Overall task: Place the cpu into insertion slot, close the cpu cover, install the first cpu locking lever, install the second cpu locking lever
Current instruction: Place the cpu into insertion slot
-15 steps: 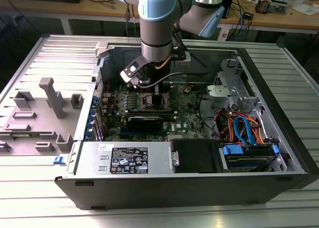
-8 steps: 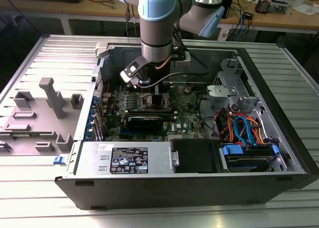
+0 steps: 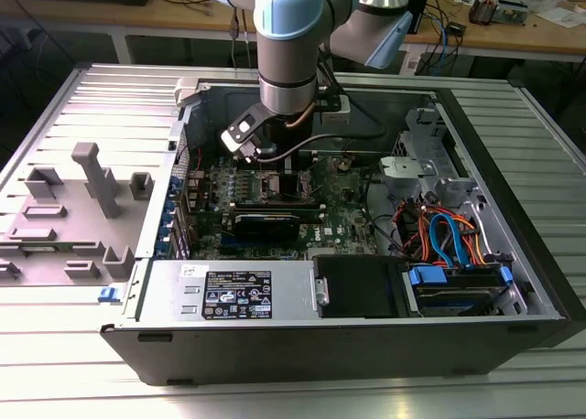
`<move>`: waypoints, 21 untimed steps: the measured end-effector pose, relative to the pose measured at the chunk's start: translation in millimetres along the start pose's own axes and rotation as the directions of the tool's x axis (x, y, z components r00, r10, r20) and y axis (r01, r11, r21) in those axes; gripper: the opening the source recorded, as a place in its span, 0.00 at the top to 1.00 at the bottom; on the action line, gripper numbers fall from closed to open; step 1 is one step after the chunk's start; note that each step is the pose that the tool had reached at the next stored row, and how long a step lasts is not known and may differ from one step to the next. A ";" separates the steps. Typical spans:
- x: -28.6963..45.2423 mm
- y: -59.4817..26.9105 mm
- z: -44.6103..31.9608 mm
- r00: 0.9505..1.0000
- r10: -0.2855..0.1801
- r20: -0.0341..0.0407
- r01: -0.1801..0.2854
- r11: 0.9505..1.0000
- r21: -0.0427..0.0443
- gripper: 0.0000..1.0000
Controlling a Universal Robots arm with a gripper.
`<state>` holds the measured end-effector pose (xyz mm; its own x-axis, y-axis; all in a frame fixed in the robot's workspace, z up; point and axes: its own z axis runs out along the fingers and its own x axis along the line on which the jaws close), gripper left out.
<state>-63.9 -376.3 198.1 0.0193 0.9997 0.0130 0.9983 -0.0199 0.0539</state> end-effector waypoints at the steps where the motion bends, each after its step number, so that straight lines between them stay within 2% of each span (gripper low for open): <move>1: 0.1 0.0 0.0 1.000 0.000 0.000 0.000 1.000 0.000 0.38; 5: 0.5 0.0 0.1 1.000 0.000 -0.002 0.000 1.000 0.000 0.38; 7: 0.9 0.0 0.1 1.000 0.000 -0.005 0.000 1.000 0.000 0.38; 13: 1.2 0.1 -1.4 1.000 0.000 -0.005 0.000 1.000 0.000 0.38; 15: 1.2 0.1 -2.2 1.000 0.000 -0.004 0.000 1.000 0.000 0.38; 17: 1.1 0.0 -2.3 1.000 0.000 0.001 0.000 1.000 0.000 0.38; 21: 1.1 0.2 -2.0 1.000 0.000 0.003 0.000 1.000 0.000 0.38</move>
<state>-63.8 -375.2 200.2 0.0192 0.9998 0.0102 0.9983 -0.0197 0.0540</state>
